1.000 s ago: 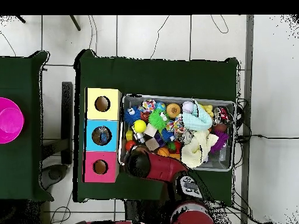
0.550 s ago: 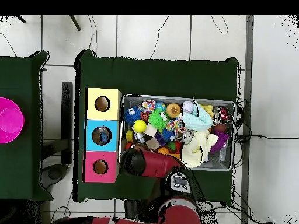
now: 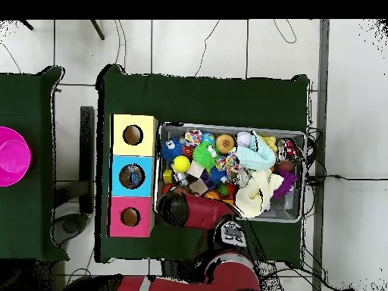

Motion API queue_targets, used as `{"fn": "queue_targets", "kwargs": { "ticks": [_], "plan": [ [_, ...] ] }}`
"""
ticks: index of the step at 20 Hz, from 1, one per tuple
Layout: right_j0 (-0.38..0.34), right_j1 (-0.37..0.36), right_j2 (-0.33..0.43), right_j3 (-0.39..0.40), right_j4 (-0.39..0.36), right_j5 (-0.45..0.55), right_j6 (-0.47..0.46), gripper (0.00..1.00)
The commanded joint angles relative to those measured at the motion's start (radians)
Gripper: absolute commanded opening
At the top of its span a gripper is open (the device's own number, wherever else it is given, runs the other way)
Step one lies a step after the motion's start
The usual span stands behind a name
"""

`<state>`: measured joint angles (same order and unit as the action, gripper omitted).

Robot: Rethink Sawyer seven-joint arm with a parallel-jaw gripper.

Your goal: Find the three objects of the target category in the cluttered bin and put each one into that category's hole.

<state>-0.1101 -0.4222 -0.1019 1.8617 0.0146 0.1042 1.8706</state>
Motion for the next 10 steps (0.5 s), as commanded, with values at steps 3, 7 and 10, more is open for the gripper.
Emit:
{"fn": "queue_targets", "kwargs": {
  "ticks": [3,7,10],
  "plan": [
    [-0.032,0.059,0.042,-0.003,0.013,0.181,0.097,0.00],
    [-0.029,-0.041,0.030,-0.003,0.017,0.310,0.076,0.00],
    [-0.035,-0.107,0.030,-0.020,0.015,0.388,0.060,0.00]
  ]
}}
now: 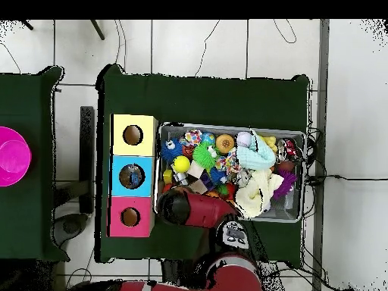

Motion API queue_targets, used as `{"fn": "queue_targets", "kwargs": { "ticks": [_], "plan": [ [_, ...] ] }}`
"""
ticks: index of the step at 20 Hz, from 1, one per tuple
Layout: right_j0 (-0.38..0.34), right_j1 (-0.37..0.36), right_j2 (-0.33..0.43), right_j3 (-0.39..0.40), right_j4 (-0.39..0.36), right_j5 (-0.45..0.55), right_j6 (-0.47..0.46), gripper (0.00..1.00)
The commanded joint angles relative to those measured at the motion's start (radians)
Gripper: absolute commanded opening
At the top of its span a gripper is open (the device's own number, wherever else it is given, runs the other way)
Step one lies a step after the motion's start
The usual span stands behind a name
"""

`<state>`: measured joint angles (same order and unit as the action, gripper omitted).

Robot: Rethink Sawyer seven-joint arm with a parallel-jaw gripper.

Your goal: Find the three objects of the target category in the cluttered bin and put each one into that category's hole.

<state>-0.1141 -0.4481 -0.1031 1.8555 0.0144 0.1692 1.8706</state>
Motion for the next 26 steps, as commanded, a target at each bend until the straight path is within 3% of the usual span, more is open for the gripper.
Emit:
{"fn": "queue_targets", "kwargs": {
  "ticks": [1,5,9,13,20,26],
  "plan": [
    [-0.031,-0.103,0.028,-0.026,0.014,0.358,0.054,0.00],
    [-0.032,-0.137,0.029,-0.038,0.010,0.439,0.056,0.00],
    [-0.048,-0.116,0.048,-0.045,0.004,0.413,0.063,0.00],
    [-0.054,-0.143,0.059,-0.047,0.000,0.405,0.064,0.00],
    [-0.119,-0.181,0.146,-0.049,-0.010,0.220,0.033,0.00],
    [-0.177,-0.222,0.217,-0.046,-0.065,0.053,0.020,0.00]
  ]
}}
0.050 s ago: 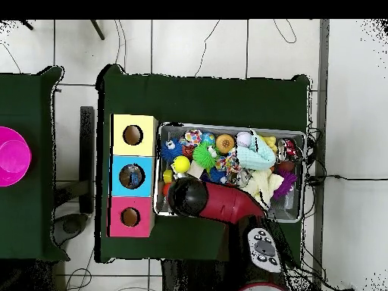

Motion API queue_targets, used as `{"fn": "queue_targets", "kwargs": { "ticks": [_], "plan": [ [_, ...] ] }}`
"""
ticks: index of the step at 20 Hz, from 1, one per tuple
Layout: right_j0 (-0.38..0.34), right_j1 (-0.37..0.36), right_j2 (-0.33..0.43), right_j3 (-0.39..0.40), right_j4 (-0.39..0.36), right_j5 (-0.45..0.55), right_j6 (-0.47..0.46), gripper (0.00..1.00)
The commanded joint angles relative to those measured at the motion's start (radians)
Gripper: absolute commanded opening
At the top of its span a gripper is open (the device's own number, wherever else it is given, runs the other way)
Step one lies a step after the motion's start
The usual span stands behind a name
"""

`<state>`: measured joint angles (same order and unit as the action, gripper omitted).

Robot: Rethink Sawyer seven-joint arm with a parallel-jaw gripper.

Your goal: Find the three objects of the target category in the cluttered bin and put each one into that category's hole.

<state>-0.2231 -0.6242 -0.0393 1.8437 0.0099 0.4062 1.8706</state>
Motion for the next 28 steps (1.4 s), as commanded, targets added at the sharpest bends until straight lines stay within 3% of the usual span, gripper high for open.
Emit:
{"fn": "queue_targets", "kwargs": {
  "ticks": [1,7,13,20,28],
  "plan": [
    [-0.075,-0.055,0.162,-0.036,-0.067,-0.192,0.015,0.00],
    [-0.054,-0.091,0.163,-0.094,-0.051,-0.074,0.010,0.00],
    [-0.064,-0.100,0.181,-0.117,-0.029,-0.028,0.017,0.00],
    [-0.079,-0.117,0.229,-0.113,-0.007,-0.041,0.037,0.00],
    [-0.028,-0.154,0.195,-0.165,0.008,0.029,0.076,0.00]
  ]
}}
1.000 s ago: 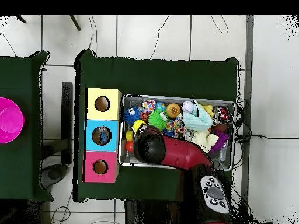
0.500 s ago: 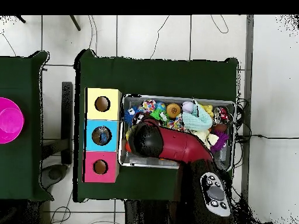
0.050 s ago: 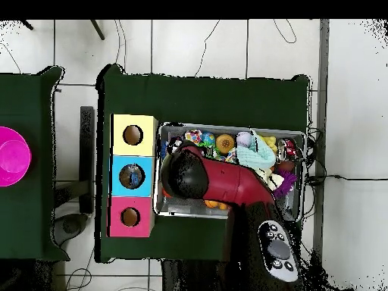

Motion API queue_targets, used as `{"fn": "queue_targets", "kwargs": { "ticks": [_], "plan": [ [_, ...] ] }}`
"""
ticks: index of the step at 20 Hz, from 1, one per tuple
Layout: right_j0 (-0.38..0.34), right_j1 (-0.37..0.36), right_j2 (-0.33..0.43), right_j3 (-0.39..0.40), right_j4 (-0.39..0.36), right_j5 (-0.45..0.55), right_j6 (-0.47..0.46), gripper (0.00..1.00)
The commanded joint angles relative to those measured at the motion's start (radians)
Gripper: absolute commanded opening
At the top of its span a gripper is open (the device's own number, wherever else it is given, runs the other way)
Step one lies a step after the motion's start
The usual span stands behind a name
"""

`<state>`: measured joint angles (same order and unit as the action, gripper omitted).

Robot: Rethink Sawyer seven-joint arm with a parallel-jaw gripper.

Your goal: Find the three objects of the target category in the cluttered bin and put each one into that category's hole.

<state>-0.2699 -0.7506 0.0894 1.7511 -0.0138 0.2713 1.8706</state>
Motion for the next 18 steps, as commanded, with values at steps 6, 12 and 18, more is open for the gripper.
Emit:
{"fn": "queue_targets", "kwargs": {
  "ticks": [6,12,18],
  "plan": [
    [0.040,-0.057,0.059,-0.059,0.047,0.165,0.108,0.00],
    [0.083,-0.088,0.043,-0.024,0.059,0.128,0.147,0.00],
    [0.120,-0.091,0.026,0.000,0.078,0.094,0.182,0.00]
  ]
}}
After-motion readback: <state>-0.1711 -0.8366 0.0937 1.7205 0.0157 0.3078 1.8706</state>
